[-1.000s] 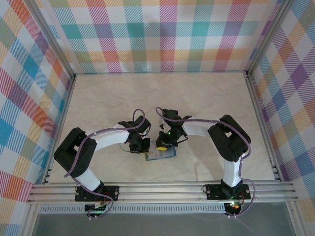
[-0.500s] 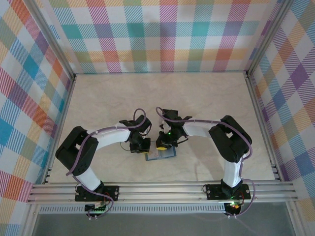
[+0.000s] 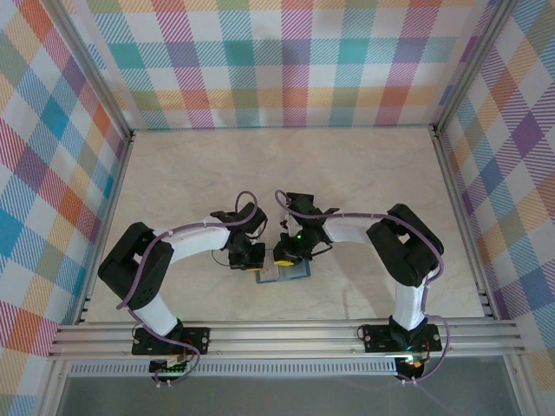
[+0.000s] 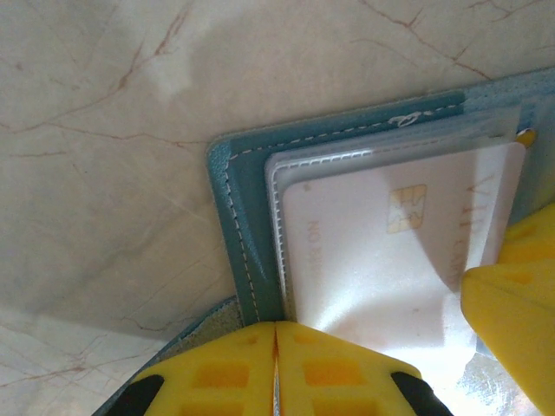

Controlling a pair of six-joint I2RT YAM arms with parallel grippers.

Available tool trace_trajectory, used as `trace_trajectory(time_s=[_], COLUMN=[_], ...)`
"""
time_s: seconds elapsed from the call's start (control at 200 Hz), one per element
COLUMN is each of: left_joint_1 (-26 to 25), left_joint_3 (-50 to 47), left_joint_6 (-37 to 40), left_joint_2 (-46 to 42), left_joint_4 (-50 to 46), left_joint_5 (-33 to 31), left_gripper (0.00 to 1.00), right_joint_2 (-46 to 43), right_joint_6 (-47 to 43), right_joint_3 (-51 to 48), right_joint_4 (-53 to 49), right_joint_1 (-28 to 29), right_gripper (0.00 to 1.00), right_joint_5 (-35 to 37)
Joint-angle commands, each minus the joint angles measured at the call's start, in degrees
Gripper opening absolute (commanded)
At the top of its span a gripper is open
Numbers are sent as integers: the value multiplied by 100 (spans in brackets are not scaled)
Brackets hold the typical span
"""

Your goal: Take the credit cards out of the card holder

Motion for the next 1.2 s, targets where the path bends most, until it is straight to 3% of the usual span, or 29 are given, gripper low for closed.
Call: trace_trajectory(time_s=[0.0, 0.685, 0.84, 1.195], left_joint_1=[43, 49, 38, 35], left_joint_3=[-48, -22, -27, 12], left_joint_6=[122, 183, 183, 188], left_joint_2=[231, 212, 223, 284], left_joint_4=[-88, -199, -181, -373], left_joint_5=[-161, -231, -200, -435], left_gripper=[9, 9, 9, 10], right_joint_2=[-132, -467, -512, -850], right_joint_6=[7, -165, -239, -133], right_joint_3=[-158, -880, -1011, -1270], right_joint_4=[586, 1670, 1809, 2095], right_joint_1=[125, 134, 142, 151], right_gripper=[16, 12, 18, 16], right_joint_5=[-476, -590, -546, -403])
